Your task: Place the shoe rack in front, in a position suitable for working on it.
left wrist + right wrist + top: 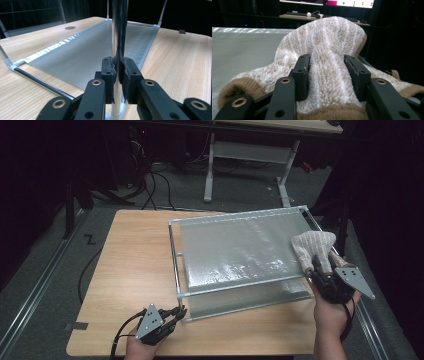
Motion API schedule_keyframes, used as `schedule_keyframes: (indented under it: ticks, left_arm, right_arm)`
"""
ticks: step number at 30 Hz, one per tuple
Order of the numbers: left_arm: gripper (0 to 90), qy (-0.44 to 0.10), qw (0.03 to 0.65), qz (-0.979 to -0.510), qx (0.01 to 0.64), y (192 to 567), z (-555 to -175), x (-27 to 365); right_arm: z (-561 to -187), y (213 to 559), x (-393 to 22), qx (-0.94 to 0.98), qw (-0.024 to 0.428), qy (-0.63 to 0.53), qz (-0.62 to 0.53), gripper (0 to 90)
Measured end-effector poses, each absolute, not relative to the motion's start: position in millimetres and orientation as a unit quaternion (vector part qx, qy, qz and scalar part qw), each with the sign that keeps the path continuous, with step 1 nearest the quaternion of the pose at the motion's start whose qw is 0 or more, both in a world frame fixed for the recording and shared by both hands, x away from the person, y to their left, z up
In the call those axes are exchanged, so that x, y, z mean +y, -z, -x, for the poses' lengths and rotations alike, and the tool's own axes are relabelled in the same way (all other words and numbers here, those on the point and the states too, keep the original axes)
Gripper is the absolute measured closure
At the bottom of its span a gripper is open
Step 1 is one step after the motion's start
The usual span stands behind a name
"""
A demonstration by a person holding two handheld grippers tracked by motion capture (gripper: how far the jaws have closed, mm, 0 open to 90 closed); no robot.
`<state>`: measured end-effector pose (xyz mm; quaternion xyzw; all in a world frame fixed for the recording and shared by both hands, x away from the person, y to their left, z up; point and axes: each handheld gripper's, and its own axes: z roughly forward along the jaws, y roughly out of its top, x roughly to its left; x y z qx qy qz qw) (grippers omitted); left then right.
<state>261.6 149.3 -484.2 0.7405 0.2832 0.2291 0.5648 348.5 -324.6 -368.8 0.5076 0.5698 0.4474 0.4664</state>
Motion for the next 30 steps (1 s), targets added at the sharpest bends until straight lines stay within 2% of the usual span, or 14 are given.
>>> schedule_keyframes:
  ticks: [14,24,30]
  left_arm:
    - [80.9,-0.228,0.567,-0.740,0.283,485,-262,150]
    - [80.9,-0.226,0.571,-0.737,0.283,486,-262,150]
    - [80.9,-0.226,0.571,-0.737,0.283,486,-262,150]
  right_arm:
    - [-353,367,-339,0.558,0.464,-0.446,-0.524,56.6]
    - [-353,369,-335,0.557,0.455,-0.455,-0.525,56.0]
    - [-350,370,-319,0.565,0.443,-0.467,-0.516,55.5]
